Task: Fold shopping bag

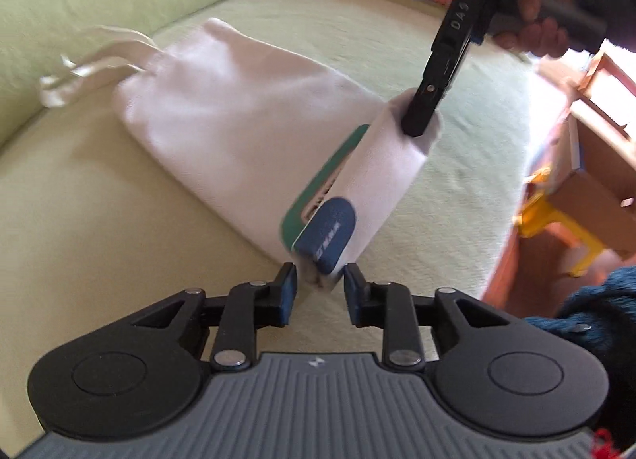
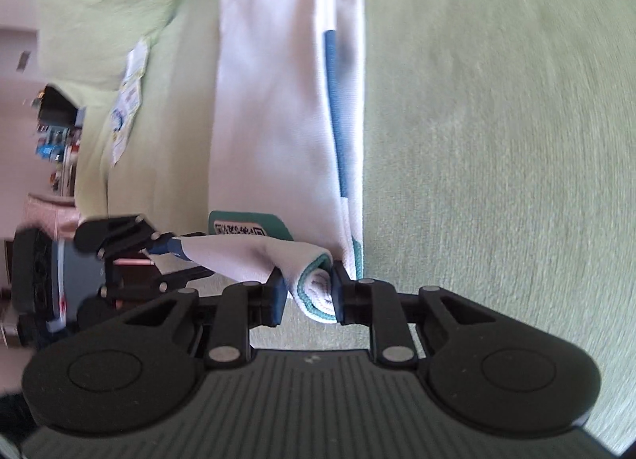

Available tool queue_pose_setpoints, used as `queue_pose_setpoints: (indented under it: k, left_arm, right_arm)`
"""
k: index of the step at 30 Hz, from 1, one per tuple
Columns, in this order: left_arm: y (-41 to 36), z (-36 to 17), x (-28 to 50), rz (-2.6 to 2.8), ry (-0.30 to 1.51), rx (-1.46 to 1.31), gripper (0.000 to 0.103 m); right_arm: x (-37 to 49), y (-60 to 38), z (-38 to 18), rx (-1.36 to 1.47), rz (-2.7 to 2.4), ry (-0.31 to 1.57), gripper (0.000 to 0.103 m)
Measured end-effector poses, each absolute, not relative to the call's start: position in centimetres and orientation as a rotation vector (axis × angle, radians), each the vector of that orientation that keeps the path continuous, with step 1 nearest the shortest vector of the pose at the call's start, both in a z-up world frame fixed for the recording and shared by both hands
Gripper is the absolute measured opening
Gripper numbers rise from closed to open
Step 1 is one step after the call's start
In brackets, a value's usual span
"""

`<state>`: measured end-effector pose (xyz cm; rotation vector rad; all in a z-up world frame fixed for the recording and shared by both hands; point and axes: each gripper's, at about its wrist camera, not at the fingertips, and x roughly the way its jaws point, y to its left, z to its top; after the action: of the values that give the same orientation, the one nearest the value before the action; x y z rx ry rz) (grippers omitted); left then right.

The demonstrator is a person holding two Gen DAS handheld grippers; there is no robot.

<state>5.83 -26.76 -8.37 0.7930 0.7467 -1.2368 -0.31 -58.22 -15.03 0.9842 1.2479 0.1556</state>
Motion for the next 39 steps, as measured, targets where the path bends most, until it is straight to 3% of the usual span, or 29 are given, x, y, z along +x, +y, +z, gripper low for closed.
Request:
queue_pose_setpoints:
  k: [2,9,12,22,26,28,29,31,33,39]
  left_arm:
    - [-26.1,-7.3,4.5,-1.177,0.684,0.774,0.024]
    - [-27.2,-6.6,2.0,-1.257,0.595,0.693,0.023]
    - [-28.7,-8.6,3.4,-1.229,0.649,0.657,0.013]
    - [-29.6,-10.8,4.9,-1.149,0.697,0.59,0.007]
    - [-30.0,-10.8,3.9,-1.11,0.673,0.627,0.006]
    - [-30.1,-10.8,3.7,-1.098,0.677,0.621,0.006]
    - [-30.2,-10.8,3.6,-1.092,0.674,0.63,0.006]
    - [-30.4,-10.7,3.3,-1.082,0.673,0.642,0.006]
    - [-30.4,-10.7,3.2,-1.079,0.676,0.639,0.006]
    - [-30.0,-10.7,3.3,-1.073,0.682,0.611,0.006]
  right_arm:
    - [-0.2,-58.2,-15.2,1.005,0.127,1.264,0.017]
    - [-0.2,-58.1,-15.6,1.078,0.044,1.279,0.017]
    - [-0.8,-58.2,-15.8,1.124,0.015,1.25,0.017]
    - [-2.1,-58.1,-16.1,1.2,-0.049,1.128,0.017]
    - [-4.1,-55.4,-13.4,0.973,-0.11,0.948,0.023]
    - [-5.7,-52.8,-11.7,0.735,-0.189,0.832,0.045]
    - [-6.6,-51.2,-10.8,0.57,-0.249,0.771,0.045]
    - [-8.1,-47.6,-10.2,0.259,-0.303,0.666,0.032]
    - [-8.6,-44.4,-10.4,0.015,-0.298,0.6,0.012]
    - [-6.8,-41.2,-13.0,-0.319,-0.222,0.581,0.004]
